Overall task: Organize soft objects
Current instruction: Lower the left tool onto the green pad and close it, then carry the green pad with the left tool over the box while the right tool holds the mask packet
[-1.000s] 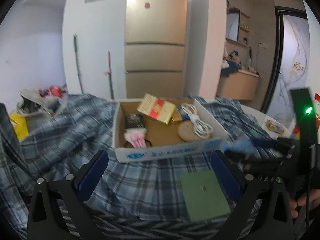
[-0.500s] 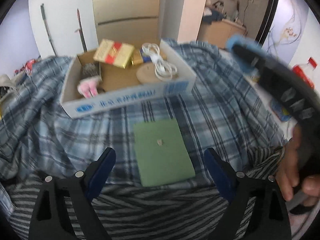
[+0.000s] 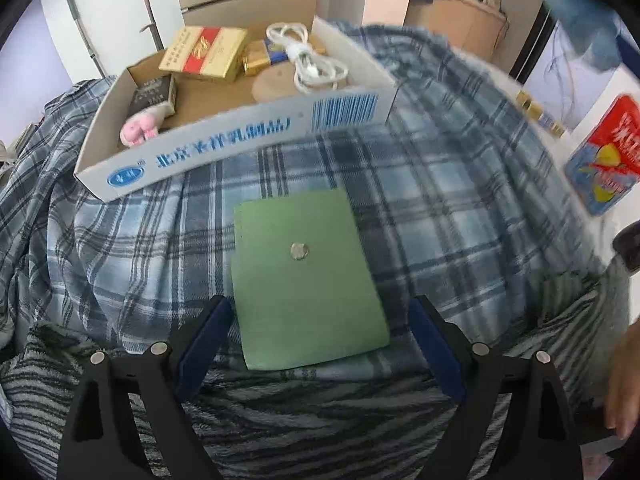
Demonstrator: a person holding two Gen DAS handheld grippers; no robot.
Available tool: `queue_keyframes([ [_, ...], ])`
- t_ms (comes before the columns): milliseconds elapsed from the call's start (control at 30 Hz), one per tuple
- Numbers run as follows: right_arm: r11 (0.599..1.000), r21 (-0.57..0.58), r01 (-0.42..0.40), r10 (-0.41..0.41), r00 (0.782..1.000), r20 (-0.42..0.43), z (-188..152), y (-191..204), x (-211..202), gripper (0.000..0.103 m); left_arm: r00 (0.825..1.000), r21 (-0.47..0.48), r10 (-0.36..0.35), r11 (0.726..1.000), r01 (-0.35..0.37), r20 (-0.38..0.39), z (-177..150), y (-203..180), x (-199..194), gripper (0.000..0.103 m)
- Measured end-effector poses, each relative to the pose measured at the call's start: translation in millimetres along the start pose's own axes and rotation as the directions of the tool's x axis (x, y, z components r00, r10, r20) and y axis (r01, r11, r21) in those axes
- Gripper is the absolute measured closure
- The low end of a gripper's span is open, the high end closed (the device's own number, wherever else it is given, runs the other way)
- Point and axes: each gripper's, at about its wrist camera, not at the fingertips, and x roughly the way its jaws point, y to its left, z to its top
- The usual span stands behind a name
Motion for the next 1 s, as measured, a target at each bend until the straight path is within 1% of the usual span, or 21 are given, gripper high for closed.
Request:
queue_keyframes([
  [33,1.0,0.0,0.0,0.0,1.0,0.0,0.0,-0.1,0.0,0.034,1.0,0.008,0.023,1.0,-0.023,0.014,-0.9,-0.7,-0.7,0.019],
  [67,1.0,-0.003,0.001,-0.001,1.0,-0.002,0.3,-0.1,0.1,0.034,1.0,0.006,0.018,1.0,-0.018,0.021,-1.0,-0.3,-1.7,0.021],
  [100,1.0,-0.005,0.003,-0.003,1.0,-0.002,0.0,-0.2,-0.1,0.034,1.0,-0.002,0.014,1.0,-0.014,0.024,-1.1,1.1,-3.1,0.027],
  [200,1.0,-0.01,0.011,-0.011,1.0,0.002,-0.7,0.4,0.1,0.034,1.0,-0.012,-0.007,1.0,0.008,0.031,-1.3,5.8,-7.2,0.028],
  [267,1.0,-0.01,0.013,-0.013,1.0,0.002,-1.1,-0.2,0.0,0.034,0.999,-0.012,-0.002,1.0,0.002,0.048,-3.4,9.1,-11.6,0.029],
  [367,1.0,-0.006,0.017,-0.017,1.0,0.003,-1.4,-1.3,0.2,0.034,0.994,-0.01,-0.011,1.0,0.012,0.105,-8.3,11.8,-26.5,0.03],
  [433,1.0,0.0,0.015,-0.015,1.0,0.006,-1.4,-2.3,-0.1,0.034,0.986,-0.005,-0.011,1.0,0.012,0.166,-11.7,13.2,-41.2,0.03],
  [533,1.0,0.011,0.007,-0.007,1.0,0.028,-1.2,-4.0,-4.1,0.034,0.969,0.033,-0.009,0.999,0.001,0.246,-19.6,13.0,-61.3,0.03],
  [600,1.0,0.01,0.001,-0.001,0.999,0.039,-1.1,-4.3,-5.4,0.034,0.96,0.056,0.002,0.998,-0.019,0.28,-27.7,12.2,-73.0,0.03],
  [633,1.0,0.008,0.003,-0.003,0.999,0.042,-0.8,-4.2,-5.3,0.034,0.955,0.06,-0.002,0.998,-0.017,0.296,-31.4,13.5,-78.3,0.03],
  [667,1.0,0.01,0.005,-0.006,0.999,0.044,-0.9,-4.1,-5.5,0.034,0.949,0.057,-0.009,0.998,-0.01,0.315,-35.2,15.7,-83.7,0.03],
  [767,1.0,0.014,-0.003,0.002,0.999,0.042,-1.0,-4.3,-5.5,0.034,0.921,0.06,-0.024,0.998,0.001,0.39,-44.7,21.9,-102.4,0.03],
  [800,1.0,0.016,-0.003,0.003,0.999,0.044,-1.2,-4.5,-6.0,0.034,0.915,0.07,-0.04,0.997,0.013,0.401,-46.6,23.1,-106.3,0.03],
  [833,1.0,0.018,-0.004,0.003,0.999,0.049,-1.4,-4.6,-6.9,0.034,0.914,0.076,-0.051,0.997,0.022,0.402,-47.1,24.7,-108.4,0.03],
  [900,1.0,0.022,-0.011,0.01,0.998,0.061,-1.5,-5.5,-9.4,0.034,0.906,0.062,-0.037,0.998,0.012,0.421,-50.9,27.9,-110.7,0.03],
  [1000,1.0,0.02,-0.019,0.018,0.997,0.07,-1.8,-6.1,-11.4,0.034,0.9,0.048,-0.048,0.998,0.03,0.433,-52.7,32.8,-112.1,0.03],
])
